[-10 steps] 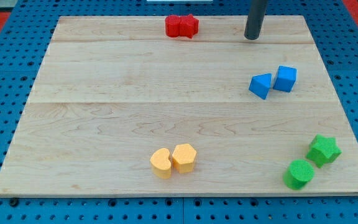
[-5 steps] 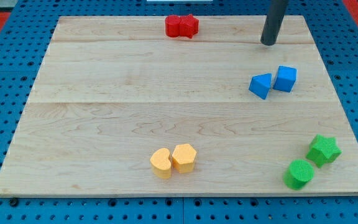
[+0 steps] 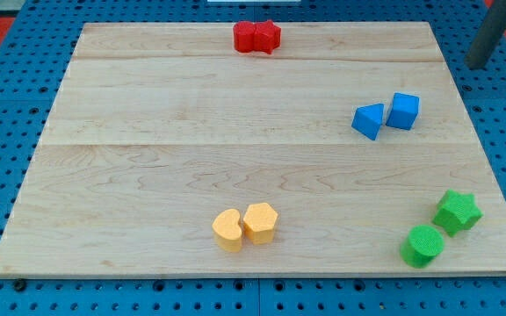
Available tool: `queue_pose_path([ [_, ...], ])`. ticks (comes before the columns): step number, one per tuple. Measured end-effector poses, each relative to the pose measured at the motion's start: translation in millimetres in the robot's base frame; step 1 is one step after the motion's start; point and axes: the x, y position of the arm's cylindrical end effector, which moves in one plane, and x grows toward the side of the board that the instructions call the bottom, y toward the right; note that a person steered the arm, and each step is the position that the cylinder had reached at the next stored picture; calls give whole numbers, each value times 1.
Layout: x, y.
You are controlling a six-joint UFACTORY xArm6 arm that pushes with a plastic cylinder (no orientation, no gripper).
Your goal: Move the blue cube below the red circle
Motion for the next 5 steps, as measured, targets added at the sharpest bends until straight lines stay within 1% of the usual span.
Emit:
queue_pose_path([
  [1, 13, 15],
  [2, 28, 15],
  [3, 61, 16],
  [4, 73, 12],
  [5, 107, -44],
])
